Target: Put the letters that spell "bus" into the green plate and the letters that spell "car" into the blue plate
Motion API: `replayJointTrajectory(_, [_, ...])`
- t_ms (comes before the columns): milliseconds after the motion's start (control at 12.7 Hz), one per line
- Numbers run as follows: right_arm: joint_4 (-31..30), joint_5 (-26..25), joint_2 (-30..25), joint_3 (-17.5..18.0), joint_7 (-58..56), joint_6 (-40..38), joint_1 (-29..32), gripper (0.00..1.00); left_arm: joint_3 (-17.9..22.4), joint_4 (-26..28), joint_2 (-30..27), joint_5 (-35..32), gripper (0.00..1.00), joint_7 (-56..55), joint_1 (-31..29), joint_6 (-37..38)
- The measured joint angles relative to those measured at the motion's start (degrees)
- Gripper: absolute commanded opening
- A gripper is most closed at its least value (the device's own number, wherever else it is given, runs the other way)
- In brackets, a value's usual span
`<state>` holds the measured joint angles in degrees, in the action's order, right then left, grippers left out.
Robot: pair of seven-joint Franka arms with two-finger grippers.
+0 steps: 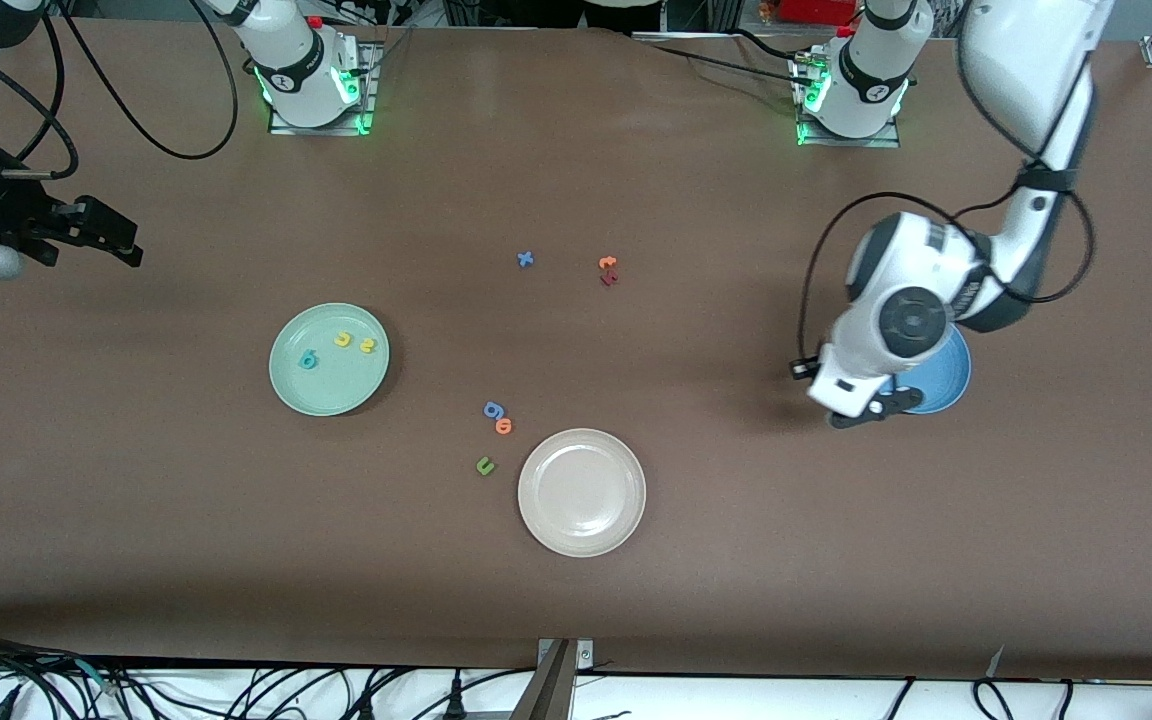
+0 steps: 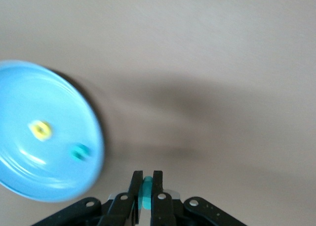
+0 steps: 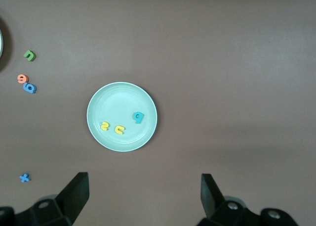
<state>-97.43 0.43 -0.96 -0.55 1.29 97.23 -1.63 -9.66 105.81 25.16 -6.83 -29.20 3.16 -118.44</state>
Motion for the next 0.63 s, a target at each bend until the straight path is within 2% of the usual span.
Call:
replayJointTrajectory(314, [0.0,0.0,0.2,-0.1,0.0,0.0,0.0,1.00,0.1,0.9,-0.4,0.0,0.02,21.6,-8.2,0.0])
replayJointTrajectory(629, [0.0,0.0,0.3,-0.1,0.0,0.0,0.0,1.00,0.3,2.5,-0.3,0.0,0.07,36.7,-13.0,-2.4])
